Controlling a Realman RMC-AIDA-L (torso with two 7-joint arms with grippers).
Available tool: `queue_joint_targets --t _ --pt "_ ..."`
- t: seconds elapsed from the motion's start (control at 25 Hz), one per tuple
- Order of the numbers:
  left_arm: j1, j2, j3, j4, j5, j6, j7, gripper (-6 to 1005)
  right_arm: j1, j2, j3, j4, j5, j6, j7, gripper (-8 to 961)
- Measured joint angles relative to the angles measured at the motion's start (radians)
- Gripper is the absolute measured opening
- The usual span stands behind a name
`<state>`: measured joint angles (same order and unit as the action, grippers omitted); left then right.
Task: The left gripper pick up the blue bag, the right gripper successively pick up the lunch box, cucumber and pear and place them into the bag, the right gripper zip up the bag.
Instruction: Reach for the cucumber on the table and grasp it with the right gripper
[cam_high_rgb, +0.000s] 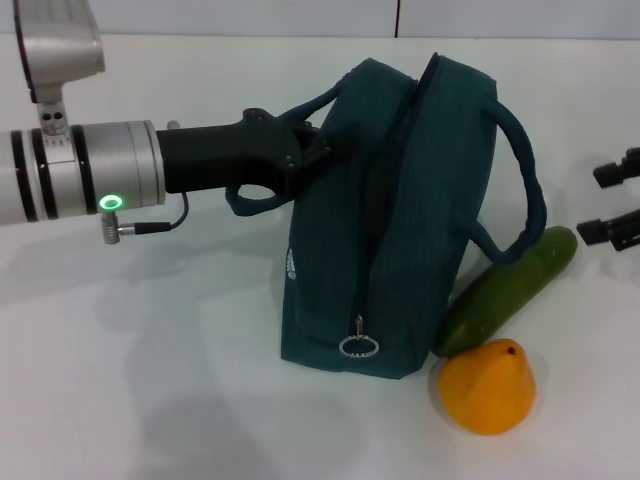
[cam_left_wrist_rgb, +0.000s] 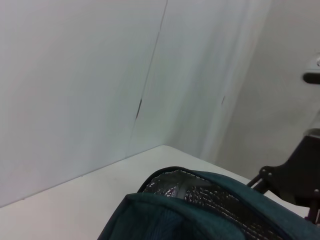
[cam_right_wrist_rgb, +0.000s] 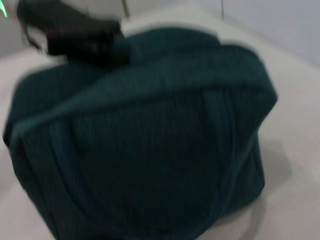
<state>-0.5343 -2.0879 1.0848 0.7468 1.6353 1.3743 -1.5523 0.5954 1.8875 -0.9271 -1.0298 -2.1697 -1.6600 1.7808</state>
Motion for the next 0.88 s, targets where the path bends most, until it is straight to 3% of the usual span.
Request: queue_joint_targets --t 0.16,0.48,0.88 --pt "-0.002 -0.001 0.001 0.000 0.000 0.000 0.000 40 0.066 0.023 -0.051 -0.020 -0.144 0.004 0.012 880" --pt "-0.004 -0.002 0.001 0.000 0.000 0.000 0.001 40 0.153 0.120 -0.173 -0.059 -0.385 0.100 0.016 875" --pt "-0.011 -0.003 0.001 0.000 -0.006 0.000 0.002 40 0.200 0.126 -0.314 -0.046 -0.409 0.095 0.034 875"
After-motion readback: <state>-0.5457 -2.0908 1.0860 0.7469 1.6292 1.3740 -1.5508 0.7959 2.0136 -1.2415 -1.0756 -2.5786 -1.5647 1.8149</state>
